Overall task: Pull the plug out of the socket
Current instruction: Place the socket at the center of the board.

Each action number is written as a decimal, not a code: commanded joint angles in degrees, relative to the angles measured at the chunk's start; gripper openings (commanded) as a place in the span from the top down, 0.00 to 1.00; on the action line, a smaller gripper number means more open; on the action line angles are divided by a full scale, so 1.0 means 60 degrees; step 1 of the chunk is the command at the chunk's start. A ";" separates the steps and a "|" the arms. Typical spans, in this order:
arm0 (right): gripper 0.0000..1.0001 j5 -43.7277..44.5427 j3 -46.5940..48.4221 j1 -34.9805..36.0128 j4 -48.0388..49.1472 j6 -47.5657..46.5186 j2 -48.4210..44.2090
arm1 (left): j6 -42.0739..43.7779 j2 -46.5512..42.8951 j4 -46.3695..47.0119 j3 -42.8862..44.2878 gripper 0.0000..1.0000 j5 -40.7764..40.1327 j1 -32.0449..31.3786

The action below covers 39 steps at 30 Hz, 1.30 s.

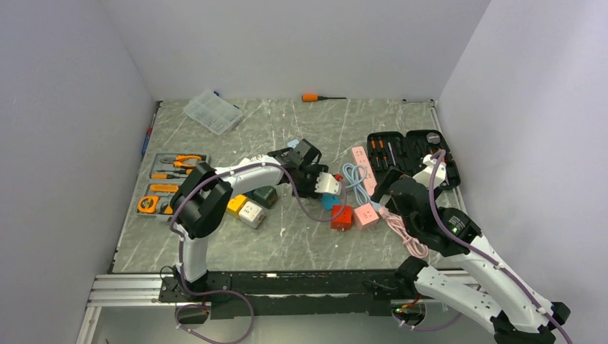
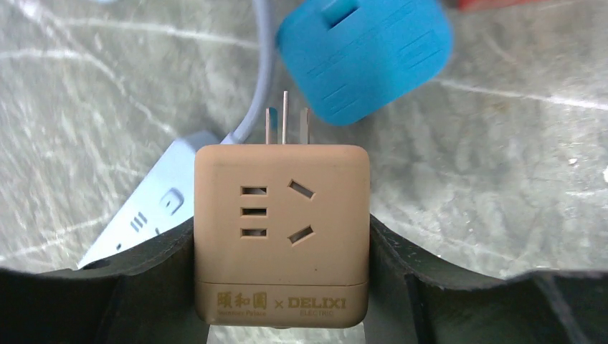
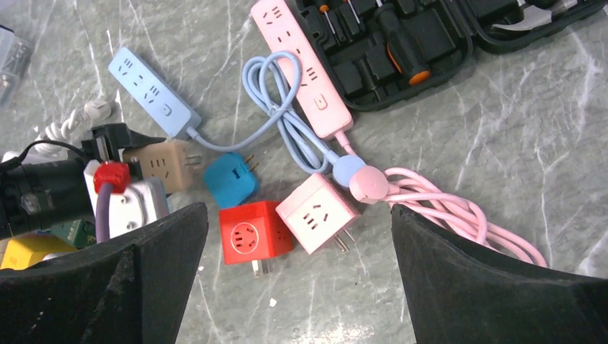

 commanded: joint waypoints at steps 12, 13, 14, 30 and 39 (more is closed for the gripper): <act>0.00 0.0451 0.1489 0.0004 0.0875 -0.1054 0.0099 | -0.2200 0.1428 -0.1511 0.3695 0.94 0.0425 -0.0432; 0.00 0.0422 0.1493 0.0006 0.0915 -0.1086 0.0070 | -0.2230 0.1554 -0.1645 0.3832 0.88 0.0404 -0.0451; 0.00 0.0396 0.1501 0.0004 0.0958 -0.1153 0.0050 | -0.2265 0.1674 -0.1748 0.3912 0.83 0.0386 -0.0465; 0.00 0.0359 0.1892 0.0010 0.1578 -0.2275 0.0026 | -0.3834 0.1909 -0.4663 0.5812 0.01 0.2334 0.0013; 0.00 -0.0493 0.1874 0.0009 0.2324 -0.3033 0.1198 | -0.5136 -0.0588 -0.5668 0.6480 0.01 0.2046 0.2041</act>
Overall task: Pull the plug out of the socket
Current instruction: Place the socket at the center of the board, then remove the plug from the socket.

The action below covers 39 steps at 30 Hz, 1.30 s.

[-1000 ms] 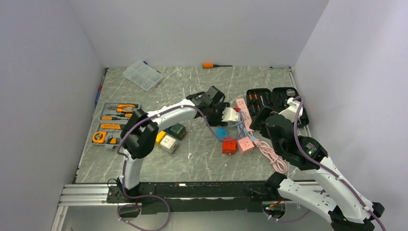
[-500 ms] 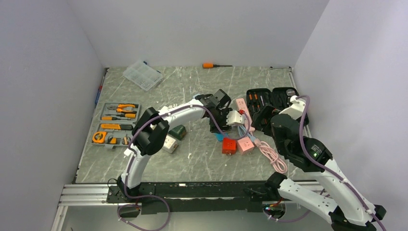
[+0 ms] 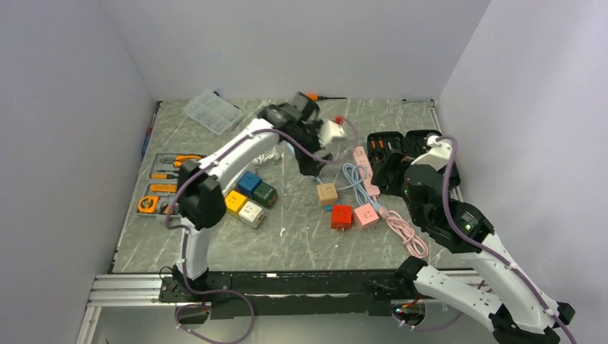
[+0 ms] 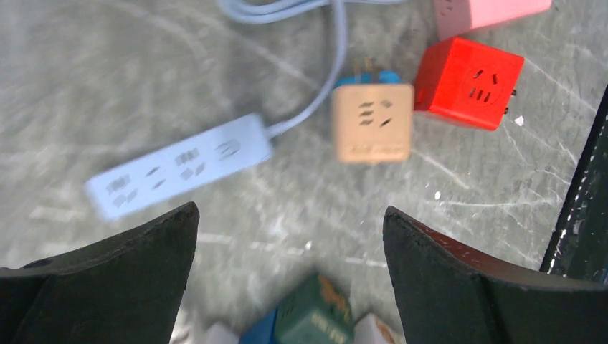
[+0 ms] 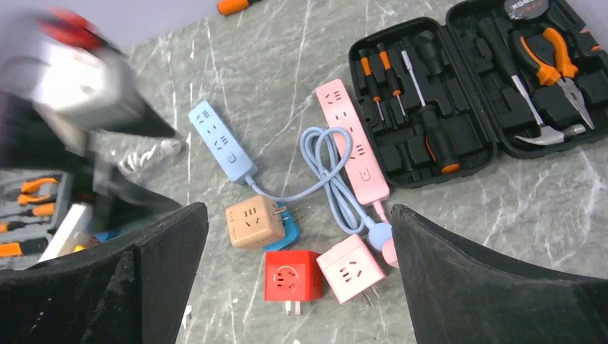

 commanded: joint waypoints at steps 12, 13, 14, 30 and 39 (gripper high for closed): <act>0.00 -0.3573 0.1974 -0.0004 0.3408 -0.1900 0.4136 | -0.0735 -0.4160 -0.2155 -0.2838 0.01 0.2956 0.7389; 0.00 -0.4023 0.2010 -0.0004 0.3796 -0.1880 0.4374 | -0.0404 -0.4377 -0.2267 -0.3163 0.01 0.2923 0.7771; 0.00 -0.4463 0.2015 -0.0012 0.4123 -0.1679 0.4593 | -0.0063 -0.4677 -0.2244 -0.3953 0.01 0.2756 0.8033; 0.00 -0.5376 0.4400 0.1334 0.3133 -0.1928 0.8731 | 0.1859 -0.6781 -0.0889 -0.8797 0.03 0.1420 0.8456; 0.00 -0.4959 0.3874 0.2582 0.0696 -0.1255 0.8235 | 0.2423 -0.6547 -0.0298 -0.9711 0.14 0.0513 0.8581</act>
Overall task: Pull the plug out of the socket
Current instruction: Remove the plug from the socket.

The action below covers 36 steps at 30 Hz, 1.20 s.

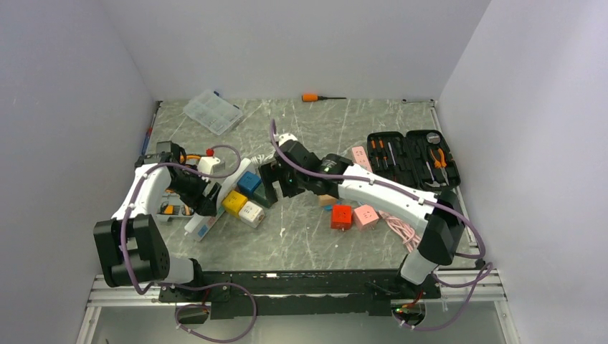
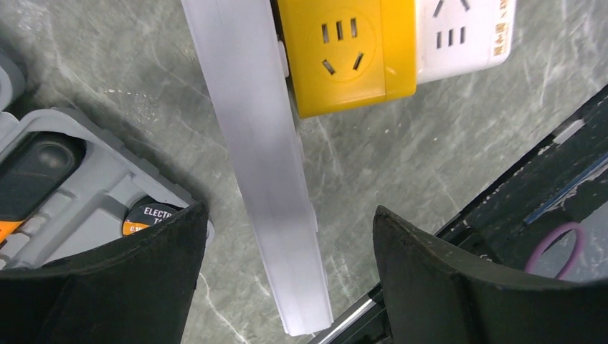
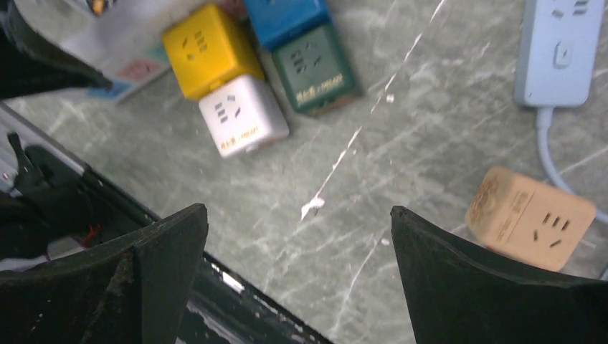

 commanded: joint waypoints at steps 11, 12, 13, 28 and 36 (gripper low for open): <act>0.03 0.0798 0.0445 0.0605 0.1258 -0.0598 0.0268 | 0.0513 0.0434 0.1412 -0.1182 0.37 -0.0175 0.0394; 0.03 0.0922 0.0323 0.0662 0.1516 -0.0694 0.0307 | 0.0455 0.0474 0.1536 -0.1209 0.40 -0.0196 0.0398; 0.04 0.1045 0.0203 0.0706 0.1772 -0.0838 0.0301 | 0.0412 0.0531 0.1678 -0.1247 0.42 -0.0240 0.0396; 0.07 0.1984 -0.1919 0.0816 0.4465 -0.1613 -0.0439 | -0.0559 -0.0200 0.2503 -0.1350 1.00 -0.0284 0.0114; 0.12 0.1642 -0.2522 0.0815 0.5565 -0.1528 -0.0854 | -0.1986 -0.1036 0.1975 0.0712 1.00 -0.0116 -0.0707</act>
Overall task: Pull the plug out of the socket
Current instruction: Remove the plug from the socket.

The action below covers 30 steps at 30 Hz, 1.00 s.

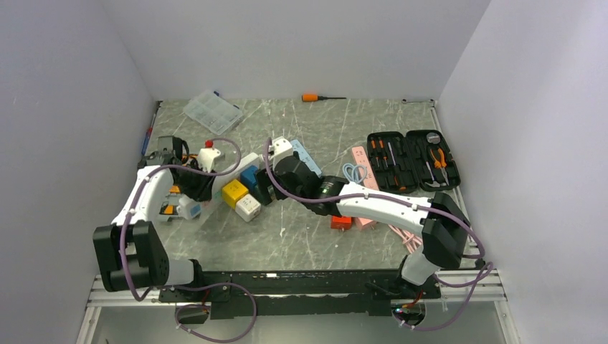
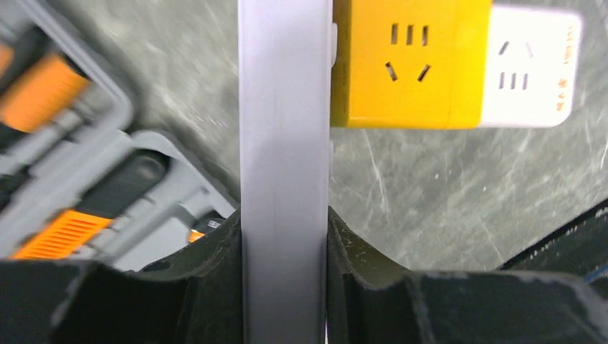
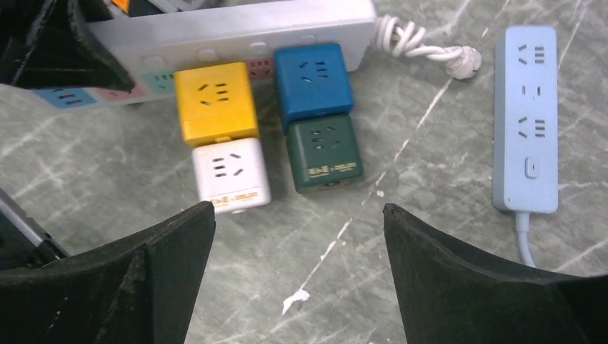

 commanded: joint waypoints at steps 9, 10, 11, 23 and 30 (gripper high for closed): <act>0.13 -0.2427 -0.0132 0.0019 0.2890 0.0042 0.0241 | -0.1962 -0.1178 0.0289 0.1420 1.00 0.0367 -0.1598; 0.13 -0.2632 -0.0079 0.0009 0.3007 -0.0003 0.0417 | -0.1951 -0.1216 0.0252 0.1442 1.00 0.0374 -0.1640; 0.13 -0.2821 -0.0012 -0.0016 0.3159 -0.0034 0.0591 | -0.1944 -0.1252 0.0205 0.1478 1.00 0.0364 -0.1636; 0.15 -0.4864 0.0413 -0.0721 0.4111 0.0509 0.2079 | -0.1820 -0.1376 -0.0063 0.1721 1.00 0.0297 -0.1637; 0.13 -0.5267 0.0460 -0.0967 0.4531 0.0742 0.2663 | -0.1830 -0.1252 -0.0147 0.1882 1.00 0.0289 -0.1644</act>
